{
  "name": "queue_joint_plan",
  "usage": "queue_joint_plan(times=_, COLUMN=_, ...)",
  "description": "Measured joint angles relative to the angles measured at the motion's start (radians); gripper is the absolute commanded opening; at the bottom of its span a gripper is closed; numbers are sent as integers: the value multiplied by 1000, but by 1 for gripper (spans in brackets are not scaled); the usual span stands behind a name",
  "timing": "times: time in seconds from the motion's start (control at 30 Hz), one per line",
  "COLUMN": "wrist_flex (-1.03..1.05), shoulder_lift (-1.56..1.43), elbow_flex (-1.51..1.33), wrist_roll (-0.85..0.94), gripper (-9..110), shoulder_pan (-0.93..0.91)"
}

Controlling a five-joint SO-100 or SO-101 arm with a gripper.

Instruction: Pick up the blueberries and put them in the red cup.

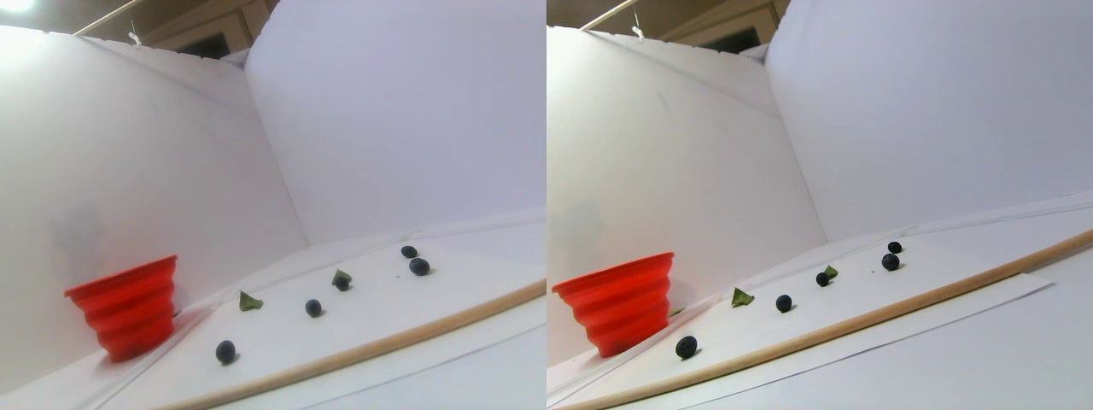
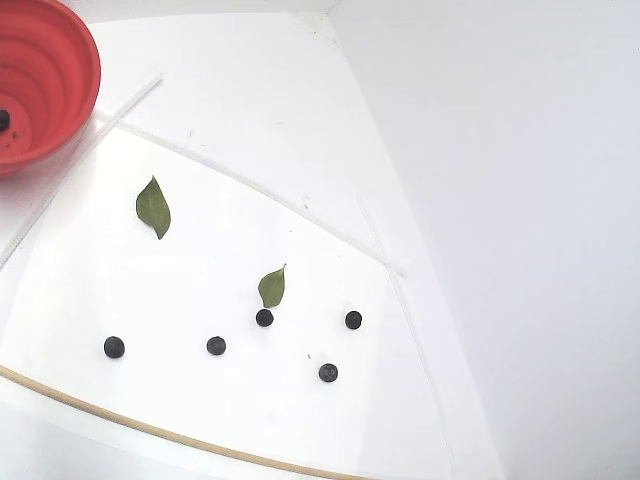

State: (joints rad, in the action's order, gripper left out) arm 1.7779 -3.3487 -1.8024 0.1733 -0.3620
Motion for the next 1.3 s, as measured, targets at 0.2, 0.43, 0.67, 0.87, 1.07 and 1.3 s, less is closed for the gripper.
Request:
queue_joint_plan(times=0.2, wrist_flex=0, shoulder_lift=0, elbow_flex=0, wrist_roll=0, gripper=12, shoulder_pan=133)
queue_joint_plan(times=0.43, wrist_flex=0, shoulder_lift=0, elbow_flex=0, wrist_roll=0, gripper=12, shoulder_pan=153)
queue_joint_plan(times=0.67, wrist_flex=0, shoulder_lift=0, elbow_flex=0, wrist_roll=0, gripper=12, shoulder_pan=153)
queue_joint_plan(times=0.87, wrist_flex=0, shoulder_lift=0, elbow_flex=0, wrist_roll=0, gripper=12, shoulder_pan=153)
queue_joint_plan(times=1.07, wrist_flex=0, shoulder_lift=0, elbow_flex=0, wrist_roll=0, gripper=12, shoulder_pan=133)
queue_joint_plan(times=1.3, wrist_flex=0, shoulder_lift=0, elbow_flex=0, wrist_roll=0, gripper=12, shoulder_pan=112)
